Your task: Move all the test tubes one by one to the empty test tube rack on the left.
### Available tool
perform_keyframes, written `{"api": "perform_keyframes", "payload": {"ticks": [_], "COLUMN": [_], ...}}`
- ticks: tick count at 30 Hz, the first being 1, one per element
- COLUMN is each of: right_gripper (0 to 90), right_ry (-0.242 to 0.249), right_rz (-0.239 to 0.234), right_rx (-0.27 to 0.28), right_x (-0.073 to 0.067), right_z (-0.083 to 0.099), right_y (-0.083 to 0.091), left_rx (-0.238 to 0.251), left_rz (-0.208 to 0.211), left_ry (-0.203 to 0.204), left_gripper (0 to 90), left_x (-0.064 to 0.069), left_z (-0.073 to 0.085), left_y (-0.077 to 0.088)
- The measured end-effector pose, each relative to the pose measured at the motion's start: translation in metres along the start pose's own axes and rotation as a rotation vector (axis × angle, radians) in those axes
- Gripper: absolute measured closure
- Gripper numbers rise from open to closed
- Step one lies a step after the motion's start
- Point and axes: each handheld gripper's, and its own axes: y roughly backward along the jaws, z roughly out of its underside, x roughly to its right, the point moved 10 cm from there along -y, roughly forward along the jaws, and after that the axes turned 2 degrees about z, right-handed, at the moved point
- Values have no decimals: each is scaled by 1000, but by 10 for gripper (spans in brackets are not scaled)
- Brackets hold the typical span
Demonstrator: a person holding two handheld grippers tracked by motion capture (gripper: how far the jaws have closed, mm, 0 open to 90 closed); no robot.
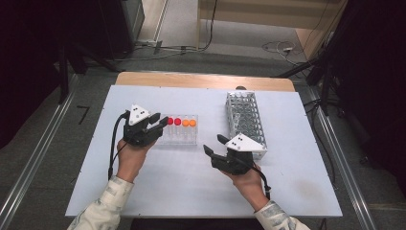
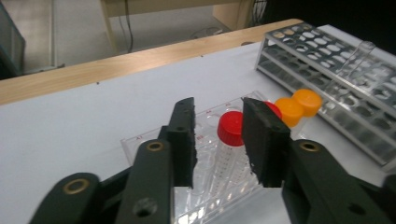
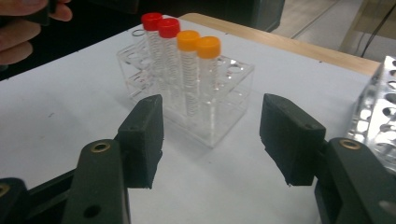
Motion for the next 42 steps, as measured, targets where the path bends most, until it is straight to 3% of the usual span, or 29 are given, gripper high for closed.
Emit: {"api": "perform_keyframes", "payload": {"ticks": [7, 13, 19, 23, 26, 34, 42], "right_gripper": [379, 380, 389, 396, 429, 495, 589], "right_ry": [-23, -37, -53, -86, -68, -81, -90], "right_rz": [96, 183, 222, 219, 240, 267, 294], "right_rx": [0, -12, -42, -63, -77, -136, -161], "right_x": [36, 68, 92, 99, 105, 113, 118], "right_z": [-2, 1, 5, 5, 4, 6, 8], "right_y": [8, 8, 0, -7, -13, -29, -40], "left_rx": [-5, 9, 16, 20, 21, 25, 22], "left_rz": [-40, -50, -57, -56, -58, -63, -64], "left_ry": [14, 13, 14, 11, 10, 8, 3], "left_gripper": [313, 300, 300, 300, 301, 302, 304], "left_x": [-2, -3, -4, -3, -3, -4, -4], "left_z": [0, -3, -4, -4, -5, -5, -5], "left_y": [0, 1, 2, 1, 0, 2, 1]}}
